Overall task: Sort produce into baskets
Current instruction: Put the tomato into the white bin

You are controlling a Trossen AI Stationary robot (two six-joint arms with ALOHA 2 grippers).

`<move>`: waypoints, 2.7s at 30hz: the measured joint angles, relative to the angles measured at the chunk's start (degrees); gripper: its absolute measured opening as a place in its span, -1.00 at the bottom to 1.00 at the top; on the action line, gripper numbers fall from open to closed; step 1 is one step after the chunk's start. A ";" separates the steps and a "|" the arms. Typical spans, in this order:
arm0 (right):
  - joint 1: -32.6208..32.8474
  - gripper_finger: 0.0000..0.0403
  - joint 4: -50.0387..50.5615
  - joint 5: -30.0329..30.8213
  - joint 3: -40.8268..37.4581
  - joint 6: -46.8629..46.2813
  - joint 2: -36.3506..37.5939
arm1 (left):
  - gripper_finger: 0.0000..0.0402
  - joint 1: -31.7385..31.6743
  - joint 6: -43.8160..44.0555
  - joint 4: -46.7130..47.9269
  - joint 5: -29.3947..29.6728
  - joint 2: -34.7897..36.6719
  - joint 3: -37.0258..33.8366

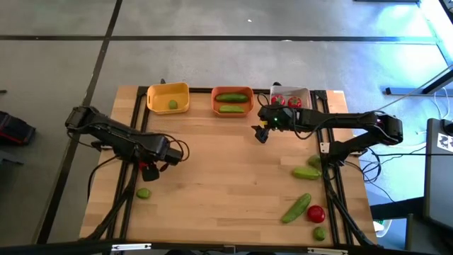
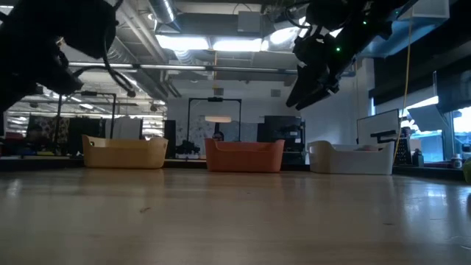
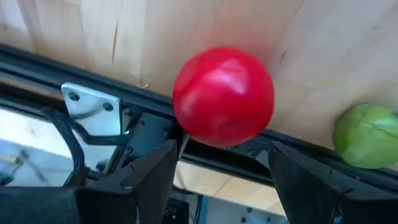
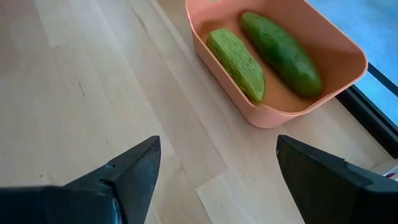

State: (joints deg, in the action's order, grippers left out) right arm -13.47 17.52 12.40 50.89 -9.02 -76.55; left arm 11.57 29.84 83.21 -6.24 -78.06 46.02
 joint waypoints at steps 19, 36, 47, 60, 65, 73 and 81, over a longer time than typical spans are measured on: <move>0.00 0.54 0.12 -0.04 0.00 -0.02 0.00 | 0.24 0.00 -9.14 -0.44 0.01 -18.51 0.20; 0.00 0.54 -0.10 -0.07 0.00 -0.06 0.00 | 0.24 0.07 -10.51 -4.36 0.62 -15.73 2.99; 0.00 0.54 0.00 -0.57 0.00 -0.09 0.00 | 0.24 0.03 -8.59 -14.15 3.27 -12.31 9.96; 0.00 0.54 0.07 -0.81 0.00 -0.09 0.00 | 0.24 -0.85 -10.50 -27.97 4.75 -12.33 11.53; 0.00 0.54 0.11 -0.94 0.00 -0.09 0.00 | 0.24 -0.64 -10.91 -28.02 8.25 -11.19 14.33; 0.00 0.54 0.13 -1.51 0.00 -0.09 0.00 | 0.24 0.72 -9.33 -28.31 10.78 -2.86 15.21; 0.02 0.54 -1.38 -6.07 0.01 -0.10 -0.12 | 0.24 2.55 -5.29 -28.85 14.36 1.83 9.21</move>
State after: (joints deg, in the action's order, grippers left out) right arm -13.45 16.13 6.34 50.90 -9.12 -76.67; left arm 14.12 24.55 54.36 8.12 -76.23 55.23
